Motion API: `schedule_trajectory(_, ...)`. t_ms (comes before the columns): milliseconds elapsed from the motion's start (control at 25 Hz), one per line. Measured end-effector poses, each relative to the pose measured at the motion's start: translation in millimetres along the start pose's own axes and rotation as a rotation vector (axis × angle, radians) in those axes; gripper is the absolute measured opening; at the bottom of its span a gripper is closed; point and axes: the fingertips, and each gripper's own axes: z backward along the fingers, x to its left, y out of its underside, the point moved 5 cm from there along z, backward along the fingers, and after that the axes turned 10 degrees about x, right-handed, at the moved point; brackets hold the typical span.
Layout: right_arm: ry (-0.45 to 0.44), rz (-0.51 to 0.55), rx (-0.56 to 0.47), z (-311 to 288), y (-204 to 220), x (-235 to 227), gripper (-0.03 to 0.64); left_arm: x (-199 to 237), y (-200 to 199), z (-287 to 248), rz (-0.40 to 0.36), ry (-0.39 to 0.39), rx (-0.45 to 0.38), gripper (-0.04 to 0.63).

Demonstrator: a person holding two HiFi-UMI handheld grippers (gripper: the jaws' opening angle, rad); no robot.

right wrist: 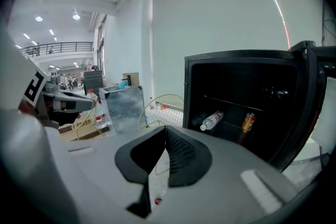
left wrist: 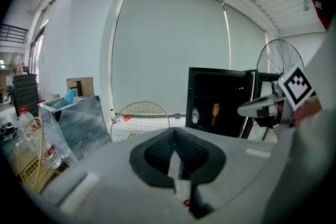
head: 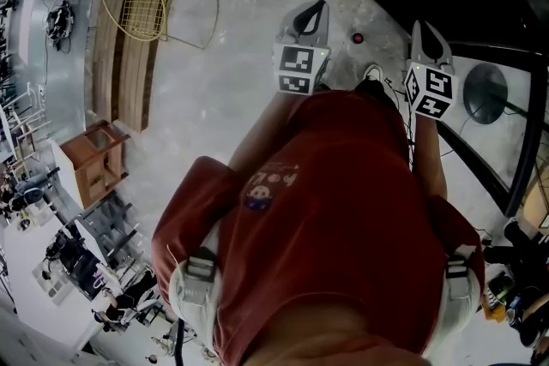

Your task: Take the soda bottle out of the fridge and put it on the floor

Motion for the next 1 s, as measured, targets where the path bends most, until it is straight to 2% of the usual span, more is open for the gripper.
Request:
schedule_trajectory(360,-0.033,0.008,0.007,-0.3,-3.4,5.9,0.002,-0.6,1.5,0.5,0.004,0.002,0.008,-0.001)
schedule_trajectory(1000,-0.031,0.022,0.017,1.5,-1.9,9.9,0.002,-2.2,2.3,4.2,-0.001,0.015,0.015,-0.002)
